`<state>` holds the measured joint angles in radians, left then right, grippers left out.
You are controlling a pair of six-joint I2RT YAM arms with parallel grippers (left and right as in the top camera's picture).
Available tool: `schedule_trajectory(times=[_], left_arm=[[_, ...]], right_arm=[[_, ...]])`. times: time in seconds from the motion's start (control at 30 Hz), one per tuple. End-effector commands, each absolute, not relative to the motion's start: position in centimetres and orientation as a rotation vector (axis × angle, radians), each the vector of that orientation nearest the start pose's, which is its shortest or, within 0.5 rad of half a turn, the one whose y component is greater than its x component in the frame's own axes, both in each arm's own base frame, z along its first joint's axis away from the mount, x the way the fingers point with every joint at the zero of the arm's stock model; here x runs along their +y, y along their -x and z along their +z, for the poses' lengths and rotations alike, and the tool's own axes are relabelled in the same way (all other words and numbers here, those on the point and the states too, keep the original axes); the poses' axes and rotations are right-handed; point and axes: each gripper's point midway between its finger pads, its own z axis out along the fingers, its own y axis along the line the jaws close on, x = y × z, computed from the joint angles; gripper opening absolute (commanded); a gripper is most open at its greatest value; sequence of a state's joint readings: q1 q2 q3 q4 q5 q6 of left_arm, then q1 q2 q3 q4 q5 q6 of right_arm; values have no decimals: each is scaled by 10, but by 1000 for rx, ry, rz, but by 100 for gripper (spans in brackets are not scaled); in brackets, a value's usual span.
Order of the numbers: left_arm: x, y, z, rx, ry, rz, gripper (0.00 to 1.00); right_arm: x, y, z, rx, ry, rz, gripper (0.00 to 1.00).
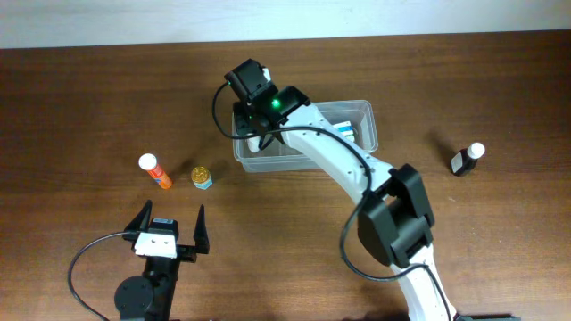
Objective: Pack container
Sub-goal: 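Open the right gripper, release the spray bottle, and withdraw right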
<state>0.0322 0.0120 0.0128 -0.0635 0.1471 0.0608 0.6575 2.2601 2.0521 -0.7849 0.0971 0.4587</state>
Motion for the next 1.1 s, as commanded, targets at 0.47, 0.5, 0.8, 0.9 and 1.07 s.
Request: schedule_trajectory(times=[0.47, 0.5, 0.8, 0.9, 1.07], left_arm=[[-19, -245, 161, 1624, -155, -49, 99], [-19, -245, 161, 1624, -155, -49, 99], [-19, -245, 161, 1624, -155, -49, 99], [-19, -245, 161, 1624, -155, -49, 99], [-19, -245, 161, 1624, -155, -49, 99]], right_arm=[[213, -434, 330, 2289, 50, 250, 83], [192, -431, 333, 2300, 11, 209, 84], [25, -397, 316, 2477, -371, -119, 92], [-22, -385, 304, 2531, -508, -197, 97], [-65, -377, 295, 2614, -426, -171, 99]])
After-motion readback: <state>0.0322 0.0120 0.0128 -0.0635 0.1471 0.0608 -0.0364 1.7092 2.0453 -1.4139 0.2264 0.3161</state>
